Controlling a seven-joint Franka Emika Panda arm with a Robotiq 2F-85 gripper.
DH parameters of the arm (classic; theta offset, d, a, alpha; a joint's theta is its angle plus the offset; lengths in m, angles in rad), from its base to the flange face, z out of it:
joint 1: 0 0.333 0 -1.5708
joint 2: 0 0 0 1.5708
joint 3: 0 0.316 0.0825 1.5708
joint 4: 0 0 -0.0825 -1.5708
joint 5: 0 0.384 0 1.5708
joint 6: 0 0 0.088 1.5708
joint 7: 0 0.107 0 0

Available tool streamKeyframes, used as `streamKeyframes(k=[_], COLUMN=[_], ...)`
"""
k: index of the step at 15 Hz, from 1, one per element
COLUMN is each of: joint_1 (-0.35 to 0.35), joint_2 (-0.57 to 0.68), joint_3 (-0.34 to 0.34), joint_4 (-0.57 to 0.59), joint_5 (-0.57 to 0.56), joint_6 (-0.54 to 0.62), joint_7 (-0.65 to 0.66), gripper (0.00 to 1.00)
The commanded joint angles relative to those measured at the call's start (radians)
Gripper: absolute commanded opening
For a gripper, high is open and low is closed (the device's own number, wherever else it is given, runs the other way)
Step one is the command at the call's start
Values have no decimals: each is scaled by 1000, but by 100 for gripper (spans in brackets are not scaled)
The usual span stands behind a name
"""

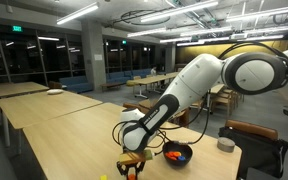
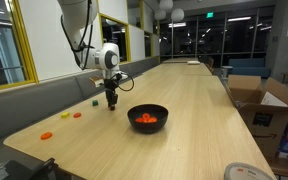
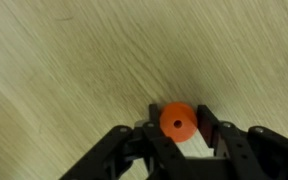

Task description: Pick up some of the orange objects from the table and put them in the bowl

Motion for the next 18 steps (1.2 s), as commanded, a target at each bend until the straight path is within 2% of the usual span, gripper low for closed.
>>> streamKeyframes(k=[1, 9, 14, 18], joint_1=[16, 33, 24, 16], joint_2=[-22, -186, -302, -369], joint_3=[-31, -193, -252, -262], joint_4=[-7, -168, -276, -328], joint_5=[-17, -160, -267, -376], joint_6=[-4, 66, 6, -81], joint_7=[12, 162, 276, 390], gripper=[18, 18, 18, 18])
